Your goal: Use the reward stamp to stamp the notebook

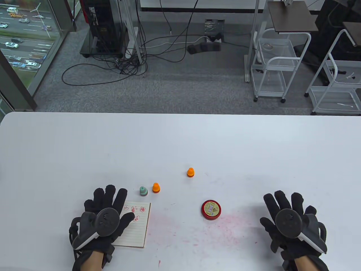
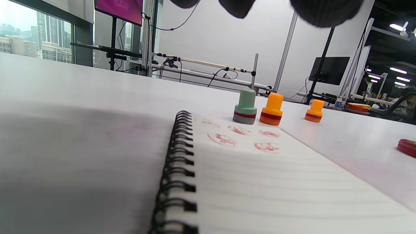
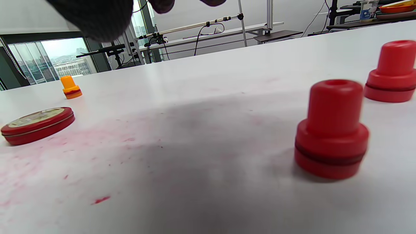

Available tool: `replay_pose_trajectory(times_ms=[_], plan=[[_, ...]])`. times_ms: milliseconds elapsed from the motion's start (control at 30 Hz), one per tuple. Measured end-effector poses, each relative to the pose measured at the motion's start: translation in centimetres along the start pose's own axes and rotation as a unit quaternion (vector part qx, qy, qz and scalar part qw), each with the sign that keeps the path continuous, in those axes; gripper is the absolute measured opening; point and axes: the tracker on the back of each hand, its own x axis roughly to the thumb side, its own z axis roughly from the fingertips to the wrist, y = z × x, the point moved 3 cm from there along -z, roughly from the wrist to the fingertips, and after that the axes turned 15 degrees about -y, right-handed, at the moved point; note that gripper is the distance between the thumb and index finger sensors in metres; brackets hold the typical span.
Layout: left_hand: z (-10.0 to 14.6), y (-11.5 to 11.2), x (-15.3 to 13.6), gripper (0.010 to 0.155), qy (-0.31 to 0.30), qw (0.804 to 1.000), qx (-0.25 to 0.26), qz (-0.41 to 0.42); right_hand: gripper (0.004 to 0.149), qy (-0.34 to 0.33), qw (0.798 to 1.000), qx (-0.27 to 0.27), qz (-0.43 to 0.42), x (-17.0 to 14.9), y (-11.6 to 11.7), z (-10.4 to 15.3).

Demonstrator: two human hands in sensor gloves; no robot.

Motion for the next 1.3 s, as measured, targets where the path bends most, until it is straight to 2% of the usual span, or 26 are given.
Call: replay_pose_trajectory(times_ms=[100,200,367,533,633,733,833,967,1133,1300], plan=[[0.4,0.8,0.1,0.085,0.002,1.0,0.023,0.015,0.072,-0.002,1.0,-0.002,-0.002,0.1,0.0,0.0],[0.5,0.7,0.1,0.088,-0.002,0.998,0.042,0.053,0.071,-0.003,1.0,-0.008,-0.014,0.1,-0.3,0.2],[-0.4,1.2,-0.1,0.089,0.018,0.999,0.004,0.032,0.07,-0.008,0.999,-0.022,-0.022,0.2,-0.7,0.4],[-1.3,0.4,-0.8,0.096,0.098,0.992,-0.064,0.037,0.07,-0.005,0.999,-0.021,-0.025,0.2,-0.6,0.3],[-1.9,-0.6,-1.7,0.094,0.163,0.978,-0.09,0.095,0.07,-0.006,0.999,-0.025,-0.031,0.2,-0.6,0.2],[-2.3,-1.3,-2.4,0.089,0.214,0.964,-0.093,0.129,0.069,-0.007,0.999,-0.029,-0.036,0.2,-0.6,0.2],[-2.6,-2.0,-2.7,0.088,0.249,0.947,-0.114,0.17,0.069,-0.008,0.999,-0.029,-0.038,0.2,-0.6,0.2],[-2.8,-2.9,-2.9,0.09,0.278,0.934,-0.164,0.154,0.069,-0.012,0.999,-0.025,-0.046,0.2,-0.5,0.1],[-3.0,-3.3,-3.4,0.09,0.31,0.928,-0.16,0.133,0.068,-0.017,0.999,-0.021,-0.041,0.5,-0.4,-0.1],[-3.8,-4.1,-3.2,0.088,0.326,0.917,-0.202,0.105,0.067,-0.012,0.999,-0.016,-0.041,0.3,-0.2,-0.2]])
